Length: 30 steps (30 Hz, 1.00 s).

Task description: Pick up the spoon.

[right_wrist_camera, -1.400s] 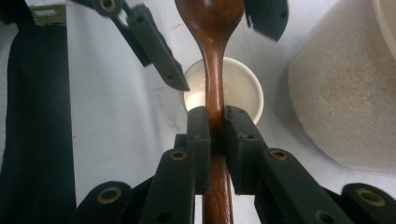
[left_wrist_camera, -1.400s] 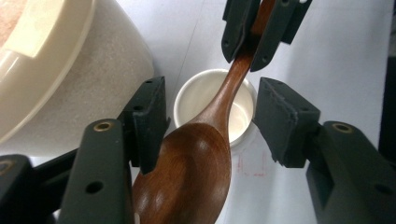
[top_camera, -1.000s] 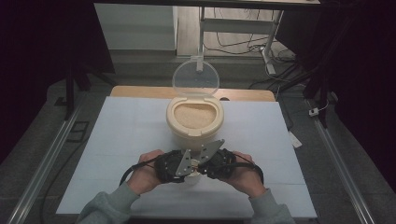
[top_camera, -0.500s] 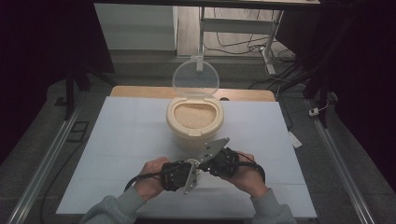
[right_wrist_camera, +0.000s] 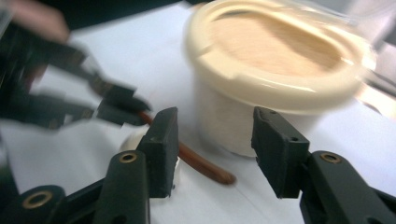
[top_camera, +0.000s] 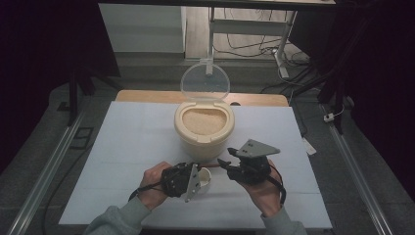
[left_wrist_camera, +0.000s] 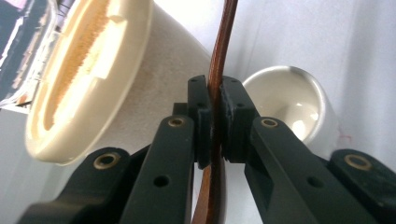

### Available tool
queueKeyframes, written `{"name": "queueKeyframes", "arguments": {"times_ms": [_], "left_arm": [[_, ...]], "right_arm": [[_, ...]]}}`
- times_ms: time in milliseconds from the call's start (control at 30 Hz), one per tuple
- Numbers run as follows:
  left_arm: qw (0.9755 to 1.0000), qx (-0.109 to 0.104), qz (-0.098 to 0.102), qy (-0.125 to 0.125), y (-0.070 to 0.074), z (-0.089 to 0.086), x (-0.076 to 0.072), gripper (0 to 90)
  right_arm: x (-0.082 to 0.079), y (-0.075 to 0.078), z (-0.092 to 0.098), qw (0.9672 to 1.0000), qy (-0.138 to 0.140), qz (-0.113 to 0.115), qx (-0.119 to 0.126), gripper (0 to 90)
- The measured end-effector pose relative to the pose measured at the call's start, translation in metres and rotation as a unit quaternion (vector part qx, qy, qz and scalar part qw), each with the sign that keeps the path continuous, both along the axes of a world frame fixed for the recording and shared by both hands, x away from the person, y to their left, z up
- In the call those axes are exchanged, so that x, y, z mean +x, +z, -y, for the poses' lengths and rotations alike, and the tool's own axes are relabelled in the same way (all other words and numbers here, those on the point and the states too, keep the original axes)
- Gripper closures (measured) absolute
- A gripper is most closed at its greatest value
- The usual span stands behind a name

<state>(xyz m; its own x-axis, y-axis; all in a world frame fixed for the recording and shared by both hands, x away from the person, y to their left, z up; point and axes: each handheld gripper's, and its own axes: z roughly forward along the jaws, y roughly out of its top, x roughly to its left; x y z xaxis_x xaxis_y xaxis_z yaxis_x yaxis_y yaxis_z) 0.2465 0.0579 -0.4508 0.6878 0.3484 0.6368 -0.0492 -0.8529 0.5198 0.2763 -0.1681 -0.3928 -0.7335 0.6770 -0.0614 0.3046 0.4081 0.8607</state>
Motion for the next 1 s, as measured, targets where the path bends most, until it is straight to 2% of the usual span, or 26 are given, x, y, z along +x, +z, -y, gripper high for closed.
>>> {"name": "queueKeyframes", "arguments": {"times_ms": [33, 67, 133, 167, 200, 233, 433, 467, 500, 533, 567, 667, 767, 833, 867, 967, 1000], "left_arm": [[1.0, -0.002, 0.002, 0.003, 0.0, 0.0, 0.0, 82.6], [1.0, -0.004, 0.004, 0.006, 0.0, -0.001, 0.0, 82.6], [0.9999, -0.01, 0.006, 0.011, 0.0, -0.002, 0.0, 82.6], [0.9998, -0.012, 0.006, 0.013, 0.0, -0.002, 0.001, 82.6], [0.9998, -0.013, 0.008, 0.015, 0.0, -0.002, 0.001, 82.7], [0.9997, -0.015, 0.01, 0.018, 0.0, -0.003, 0.001, 82.7], [0.9991, -0.021, 0.028, 0.022, -0.002, 0.001, -0.002, 82.6], [0.9991, -0.02, 0.03, 0.022, -0.002, 0.002, -0.003, 82.6], [0.999, -0.021, 0.032, 0.022, -0.003, 0.003, -0.004, 82.7], [0.9989, -0.02, 0.036, 0.023, -0.003, 0.003, -0.005, 82.7], [0.9988, -0.022, 0.038, 0.023, -0.003, 0.004, -0.005, 82.7], [0.9985, -0.024, 0.043, 0.023, -0.003, 0.005, -0.006, 82.7], [0.9982, -0.026, 0.05, 0.023, -0.004, 0.007, -0.007, 82.7], [0.998, -0.022, 0.054, 0.023, -0.005, 0.009, -0.008, 82.6], [0.9976, -0.022, 0.061, 0.024, -0.006, 0.01, -0.009, 82.6], [0.9965, -0.019, 0.076, 0.027, -0.006, 0.011, -0.011, 82.6], [0.996, -0.015, 0.083, 0.028, -0.006, 0.012, -0.012, 82.7]], "right_arm": [[0.0, 0.0, 0.0, 1.0, 0.0, 0.0, 0.0, 49.7], [-0.005, -0.005, 0.003, 0.9989, -0.041, -0.011, 0.023, 48.2], [-0.011, -0.01, 0.003, 0.997, -0.072, -0.007, 0.027, 46.9], [-0.011, -0.01, 0.003, 0.997, -0.072, -0.007, 0.027, 46.9], [-0.014, -0.013, 0.004, 0.9956, -0.085, -0.009, 0.036, 46.9], [-0.02, -0.02, 0.005, 0.9924, -0.103, -0.021, 0.063, 46.9], [-0.029, -0.033, -0.003, 0.9822, -0.125, -0.057, 0.128, 46.0], [-0.029, -0.033, -0.003, 0.9822, -0.125, -0.057, 0.128, 46.0], [-0.029, -0.036, -0.006, 0.979, -0.138, -0.062, 0.137, 45.5], [-0.029, -0.036, -0.006, 0.979, -0.138, -0.062, 0.137, 45.5], [-0.027, -0.039, -0.008, 0.974, -0.147, -0.076, 0.155, 45.2], [-0.025, -0.043, -0.009, 0.9693, -0.16, -0.08, 0.169, 45.1], [-0.023, -0.044, -0.009, 0.9626, -0.17, -0.091, 0.191, 46.7], [-0.022, -0.045, -0.009, 0.9567, -0.172, -0.097, 0.214, 47.5], [-0.022, -0.045, -0.009, 0.9567, -0.172, -0.097, 0.214, 47.5], [-0.02, -0.045, -0.011, 0.9519, -0.182, -0.095, 0.228, 50.9], [-0.018, -0.046, -0.01, 0.9461, -0.187, -0.103, 0.243, 51.8]]}}
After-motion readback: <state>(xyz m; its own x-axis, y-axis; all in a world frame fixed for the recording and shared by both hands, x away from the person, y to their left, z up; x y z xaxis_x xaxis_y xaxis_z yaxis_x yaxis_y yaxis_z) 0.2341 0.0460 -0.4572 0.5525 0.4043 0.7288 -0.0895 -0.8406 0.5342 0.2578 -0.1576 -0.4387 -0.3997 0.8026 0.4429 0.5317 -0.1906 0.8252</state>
